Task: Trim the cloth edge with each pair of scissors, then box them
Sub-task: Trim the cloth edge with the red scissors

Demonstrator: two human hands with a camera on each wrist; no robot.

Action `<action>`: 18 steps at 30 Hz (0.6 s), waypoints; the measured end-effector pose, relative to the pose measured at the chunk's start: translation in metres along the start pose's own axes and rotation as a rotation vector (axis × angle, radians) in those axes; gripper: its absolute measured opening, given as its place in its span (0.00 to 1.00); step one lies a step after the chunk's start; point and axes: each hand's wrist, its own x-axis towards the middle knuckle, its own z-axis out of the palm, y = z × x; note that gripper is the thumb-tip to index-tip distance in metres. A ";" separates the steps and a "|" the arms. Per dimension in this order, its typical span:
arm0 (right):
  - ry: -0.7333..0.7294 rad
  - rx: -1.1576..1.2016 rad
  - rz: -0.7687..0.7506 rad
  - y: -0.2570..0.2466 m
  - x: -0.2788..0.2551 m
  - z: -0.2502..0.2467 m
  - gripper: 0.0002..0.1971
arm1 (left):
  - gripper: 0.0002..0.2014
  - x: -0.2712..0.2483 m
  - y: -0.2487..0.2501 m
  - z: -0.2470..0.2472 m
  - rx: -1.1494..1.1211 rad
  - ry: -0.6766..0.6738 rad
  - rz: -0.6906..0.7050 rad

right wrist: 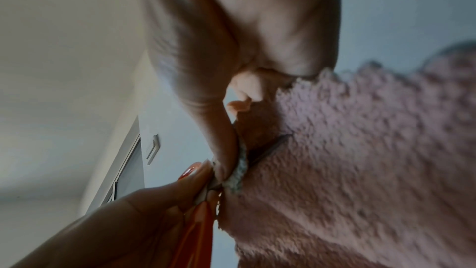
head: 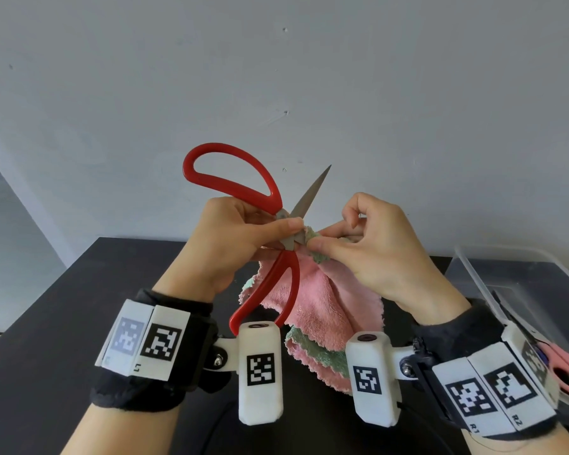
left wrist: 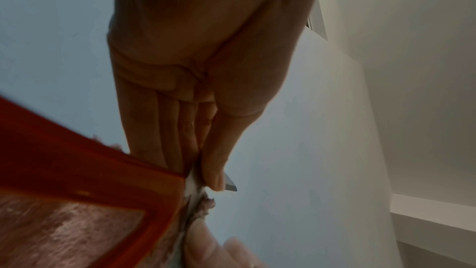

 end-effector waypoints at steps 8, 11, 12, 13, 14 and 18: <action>-0.016 0.040 -0.001 0.000 -0.001 -0.002 0.23 | 0.12 -0.001 0.003 0.000 -0.048 0.028 -0.018; -0.013 0.040 -0.014 0.000 0.000 -0.002 0.23 | 0.12 -0.001 0.004 -0.002 -0.051 0.039 -0.019; -0.009 0.037 -0.018 0.000 0.000 -0.002 0.23 | 0.11 -0.001 0.004 -0.002 -0.053 0.044 -0.020; -0.007 0.031 -0.021 0.001 0.001 -0.001 0.23 | 0.11 -0.001 0.004 -0.003 -0.056 0.049 -0.021; -0.007 0.028 -0.023 0.000 0.000 -0.001 0.23 | 0.11 -0.001 0.004 -0.003 -0.056 0.055 -0.023; -0.014 0.044 -0.014 0.000 0.001 -0.001 0.22 | 0.11 -0.001 0.004 -0.003 -0.054 0.067 -0.026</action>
